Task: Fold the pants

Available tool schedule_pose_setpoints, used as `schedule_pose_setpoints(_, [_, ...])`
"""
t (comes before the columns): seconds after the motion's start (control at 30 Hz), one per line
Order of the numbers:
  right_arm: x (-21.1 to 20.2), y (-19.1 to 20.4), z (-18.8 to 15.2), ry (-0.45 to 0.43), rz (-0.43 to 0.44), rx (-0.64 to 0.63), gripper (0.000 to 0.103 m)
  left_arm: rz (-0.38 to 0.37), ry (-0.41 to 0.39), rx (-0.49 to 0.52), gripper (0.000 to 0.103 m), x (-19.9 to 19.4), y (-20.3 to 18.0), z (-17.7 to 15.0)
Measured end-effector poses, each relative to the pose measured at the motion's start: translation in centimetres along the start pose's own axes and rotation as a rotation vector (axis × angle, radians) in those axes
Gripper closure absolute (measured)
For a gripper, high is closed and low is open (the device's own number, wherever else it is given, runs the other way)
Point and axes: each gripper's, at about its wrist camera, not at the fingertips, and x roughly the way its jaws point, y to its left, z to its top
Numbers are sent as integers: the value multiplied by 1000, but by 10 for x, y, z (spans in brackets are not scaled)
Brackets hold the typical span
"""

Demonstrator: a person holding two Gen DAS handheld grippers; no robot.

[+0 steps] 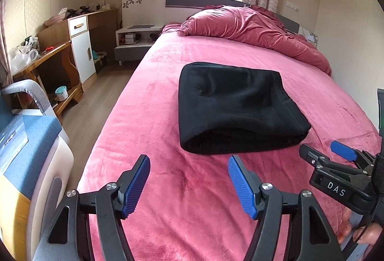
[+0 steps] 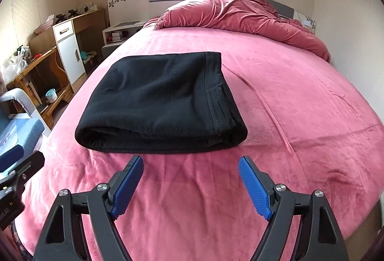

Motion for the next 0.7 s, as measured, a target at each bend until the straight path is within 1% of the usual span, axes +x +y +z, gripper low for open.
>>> schedule_pose_setpoints(0.13, [-2, 0, -2, 2, -6, 3, 21, 2, -3, -9, 34, -1, 0, 0])
schedule_pose_setpoints(0.3, [-4, -1, -4, 2, -11, 6, 20, 43, -14, 2, 34, -2, -1, -3])
schedule_pose_setpoints(0.7, [-3, 1, -8, 14, -11, 3, 20, 45, 7, -11, 34, 3, 3, -5])
